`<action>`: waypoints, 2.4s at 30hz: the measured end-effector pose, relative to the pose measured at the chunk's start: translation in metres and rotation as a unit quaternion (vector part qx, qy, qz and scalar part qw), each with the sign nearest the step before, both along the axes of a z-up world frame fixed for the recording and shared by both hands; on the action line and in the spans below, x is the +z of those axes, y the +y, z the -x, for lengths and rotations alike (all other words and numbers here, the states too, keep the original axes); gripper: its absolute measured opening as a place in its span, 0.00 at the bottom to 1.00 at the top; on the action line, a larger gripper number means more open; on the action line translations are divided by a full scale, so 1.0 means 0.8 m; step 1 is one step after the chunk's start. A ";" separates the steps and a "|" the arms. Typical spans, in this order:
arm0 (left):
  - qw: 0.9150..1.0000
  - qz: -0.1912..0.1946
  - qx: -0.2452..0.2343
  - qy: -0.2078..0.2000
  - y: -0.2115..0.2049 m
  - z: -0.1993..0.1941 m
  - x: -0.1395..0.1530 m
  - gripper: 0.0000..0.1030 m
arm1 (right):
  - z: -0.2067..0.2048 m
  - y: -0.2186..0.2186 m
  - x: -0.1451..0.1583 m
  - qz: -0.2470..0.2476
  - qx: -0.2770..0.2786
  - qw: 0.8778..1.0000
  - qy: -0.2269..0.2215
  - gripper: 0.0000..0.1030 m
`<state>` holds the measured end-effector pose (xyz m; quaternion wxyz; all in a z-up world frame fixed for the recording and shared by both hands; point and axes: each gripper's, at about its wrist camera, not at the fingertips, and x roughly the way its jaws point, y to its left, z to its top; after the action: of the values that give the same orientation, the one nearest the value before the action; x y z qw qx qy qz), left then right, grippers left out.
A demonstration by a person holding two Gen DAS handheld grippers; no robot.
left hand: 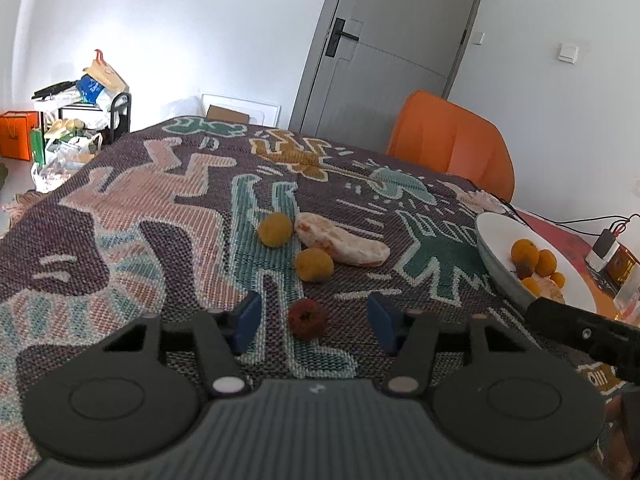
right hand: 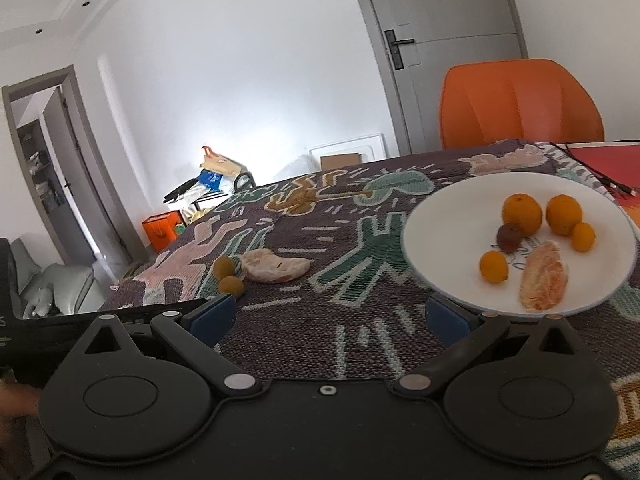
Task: Organize fruits
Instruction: 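Move both tools back to the fruit and grasp a red plum with the left tool, then grasp a small yellow-green fruit with the right tool while the left tool holds the plum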
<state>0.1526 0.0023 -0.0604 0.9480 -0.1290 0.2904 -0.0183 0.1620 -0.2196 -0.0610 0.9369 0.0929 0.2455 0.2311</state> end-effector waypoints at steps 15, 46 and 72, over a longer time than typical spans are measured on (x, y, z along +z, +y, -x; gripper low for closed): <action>1.000 0.025 0.010 0.014 0.020 -0.013 -0.010 0.21 | -0.020 0.038 -0.001 0.003 0.034 0.999 0.013 0.98; 0.994 0.049 0.096 -0.010 0.134 0.018 0.006 0.21 | -0.070 0.158 -0.015 0.048 0.082 0.994 0.054 0.50; 0.997 0.043 0.060 -0.018 0.092 0.008 0.018 0.21 | -0.059 0.114 -0.001 0.030 0.041 0.998 0.039 0.25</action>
<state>0.1459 0.0759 -0.0457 0.9460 -0.1868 0.2639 0.0234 0.2095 -0.1283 -0.0614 0.9186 0.0636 0.2923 0.2584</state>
